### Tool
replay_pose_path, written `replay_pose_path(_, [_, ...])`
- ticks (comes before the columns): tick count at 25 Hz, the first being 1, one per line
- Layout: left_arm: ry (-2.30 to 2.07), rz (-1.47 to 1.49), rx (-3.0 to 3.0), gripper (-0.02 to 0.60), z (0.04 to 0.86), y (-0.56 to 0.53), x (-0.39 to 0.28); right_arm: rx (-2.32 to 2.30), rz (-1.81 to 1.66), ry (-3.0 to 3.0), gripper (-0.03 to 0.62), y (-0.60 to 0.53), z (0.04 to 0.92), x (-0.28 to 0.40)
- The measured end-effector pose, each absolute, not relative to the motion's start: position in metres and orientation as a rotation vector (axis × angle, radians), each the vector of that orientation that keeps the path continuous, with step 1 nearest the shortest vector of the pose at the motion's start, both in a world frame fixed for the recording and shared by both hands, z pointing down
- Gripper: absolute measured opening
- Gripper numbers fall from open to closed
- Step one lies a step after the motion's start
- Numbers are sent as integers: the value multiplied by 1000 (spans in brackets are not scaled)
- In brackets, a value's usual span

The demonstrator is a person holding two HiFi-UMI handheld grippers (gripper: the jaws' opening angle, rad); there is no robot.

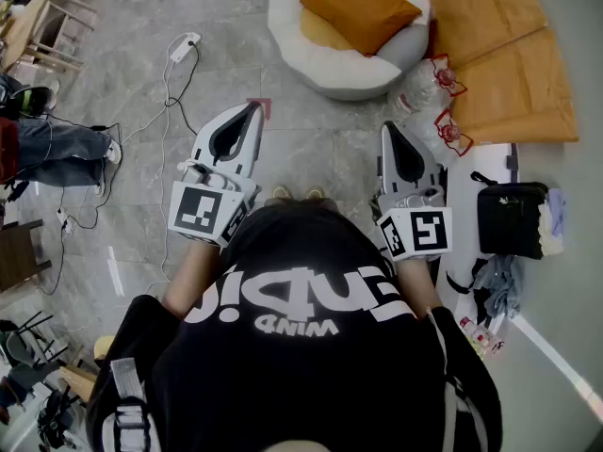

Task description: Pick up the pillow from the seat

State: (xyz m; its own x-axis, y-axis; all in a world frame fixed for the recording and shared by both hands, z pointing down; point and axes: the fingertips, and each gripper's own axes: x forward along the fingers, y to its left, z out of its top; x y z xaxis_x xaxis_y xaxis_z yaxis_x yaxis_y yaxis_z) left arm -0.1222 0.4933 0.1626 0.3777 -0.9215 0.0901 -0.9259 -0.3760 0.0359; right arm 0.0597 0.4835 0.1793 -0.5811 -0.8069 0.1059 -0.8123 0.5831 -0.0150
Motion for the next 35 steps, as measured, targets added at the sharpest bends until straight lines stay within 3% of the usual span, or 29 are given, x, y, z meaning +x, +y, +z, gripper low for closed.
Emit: replay_pose_path(35, [-1586,104,2588,9,180,508,-158,1551,68,-2628,21,497,172,62])
